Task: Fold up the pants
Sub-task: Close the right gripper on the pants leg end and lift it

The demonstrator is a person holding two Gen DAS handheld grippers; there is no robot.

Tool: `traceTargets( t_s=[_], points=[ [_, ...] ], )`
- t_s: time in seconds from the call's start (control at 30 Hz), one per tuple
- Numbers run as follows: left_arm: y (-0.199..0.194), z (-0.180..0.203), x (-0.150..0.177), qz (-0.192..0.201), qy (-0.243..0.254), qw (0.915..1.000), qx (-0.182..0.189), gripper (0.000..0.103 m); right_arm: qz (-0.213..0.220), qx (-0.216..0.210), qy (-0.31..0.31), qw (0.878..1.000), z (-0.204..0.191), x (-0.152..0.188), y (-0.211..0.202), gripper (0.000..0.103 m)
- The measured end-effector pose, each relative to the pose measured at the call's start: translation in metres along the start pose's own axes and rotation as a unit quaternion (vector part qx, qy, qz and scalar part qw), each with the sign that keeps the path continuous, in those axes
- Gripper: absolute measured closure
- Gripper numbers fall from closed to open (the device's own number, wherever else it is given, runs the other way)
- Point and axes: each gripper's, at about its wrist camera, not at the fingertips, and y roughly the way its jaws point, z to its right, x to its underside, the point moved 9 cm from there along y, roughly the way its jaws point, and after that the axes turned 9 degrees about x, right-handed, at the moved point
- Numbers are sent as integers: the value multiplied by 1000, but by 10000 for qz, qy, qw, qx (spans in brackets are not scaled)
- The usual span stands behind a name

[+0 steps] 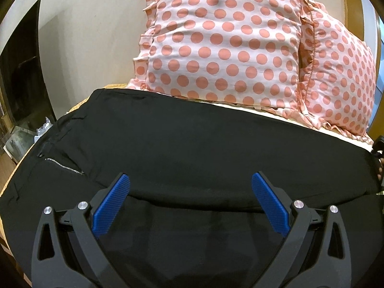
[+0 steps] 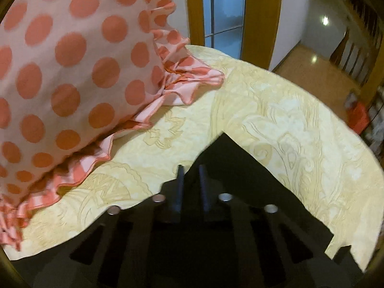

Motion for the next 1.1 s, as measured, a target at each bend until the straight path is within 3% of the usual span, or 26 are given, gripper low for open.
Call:
traceTargets(
  t_s=[0.13,0.3,0.5,0.7,1.0,1.03,1.07,1.1],
  points=[
    [-4,-2,-1,73,-29,9999,-71,2,146,-657,298,9973,16,6,-25,100],
    [-16,0,-1,206,19,9997,-117,2,669,-1370,502,9870,47,20,-80,100],
    [-29,4,0,287,50,9995,-89,2,914,-1988,581,9740,86,66,-128,100],
    [-50,1,-5,486,169,9985,-202,2,478,-2257,1030,9676,126,127,-123,100],
    [-65,-16,-12,530,252,9969,-523,2,-235,-2779,1642,9462,133,133,-93,98],
    [-66,-17,-13,531,267,9967,-559,2,-278,-2808,1690,9444,133,132,-91,96],
    [-67,-19,-13,532,283,9964,-593,2,-346,-2842,1761,9418,134,132,-89,88],
    [-68,-21,-14,535,306,9961,-633,2,-433,-2906,1857,9376,134,133,-86,72]
  ],
)
